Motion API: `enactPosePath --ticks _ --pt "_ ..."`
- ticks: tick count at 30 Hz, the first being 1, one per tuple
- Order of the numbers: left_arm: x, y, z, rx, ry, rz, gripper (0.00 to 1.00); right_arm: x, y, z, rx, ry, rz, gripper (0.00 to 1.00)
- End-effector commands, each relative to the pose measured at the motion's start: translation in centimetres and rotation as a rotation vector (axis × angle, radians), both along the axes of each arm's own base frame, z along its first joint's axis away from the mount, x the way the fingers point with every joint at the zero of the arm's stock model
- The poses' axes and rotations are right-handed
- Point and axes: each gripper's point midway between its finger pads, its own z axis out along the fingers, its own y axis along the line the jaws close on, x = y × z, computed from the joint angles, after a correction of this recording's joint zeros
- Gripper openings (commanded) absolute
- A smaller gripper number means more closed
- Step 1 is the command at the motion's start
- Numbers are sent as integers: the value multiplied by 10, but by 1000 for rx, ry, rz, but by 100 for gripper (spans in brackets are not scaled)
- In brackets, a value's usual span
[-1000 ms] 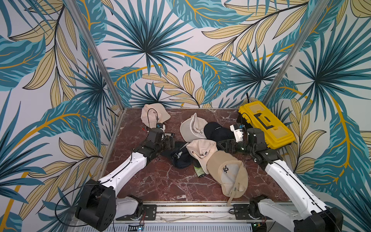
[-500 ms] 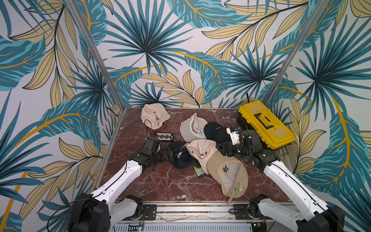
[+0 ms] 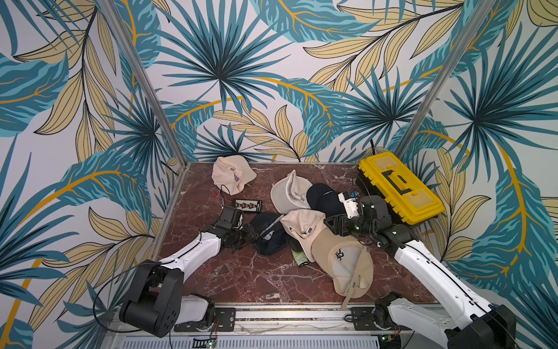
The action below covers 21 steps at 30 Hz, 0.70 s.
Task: Open the adjustable buckle of the baseball cap
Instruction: Pick up the baseball cap from the center of the board.
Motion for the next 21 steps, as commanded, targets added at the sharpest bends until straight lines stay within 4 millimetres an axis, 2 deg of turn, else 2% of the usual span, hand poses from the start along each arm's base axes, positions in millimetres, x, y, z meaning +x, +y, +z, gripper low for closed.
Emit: enactPosePath --ticks 1,4,8,12,14,17,21 --pt "13 0 28 -37 -124 6 33 3 2 0 2 -2 -7 64" --pt "15 14 53 -28 -218 74 15 6 3 3 6 -17 -5 64" --pt "18 25 92 -8 -366 106 0 7 12 11 50 -51 34 63" --pt "20 26 134 22 -521 58 0 9 33 30 170 -106 117 63" --pt "22 21 164 31 -634 15 0 8 45 43 237 -148 176 63" --pt "21 12 199 65 -762 -70 0 6 56 61 312 -219 238 64" --pt "22 -3 225 120 -874 -191 0 -4 73 81 353 -347 357 63"
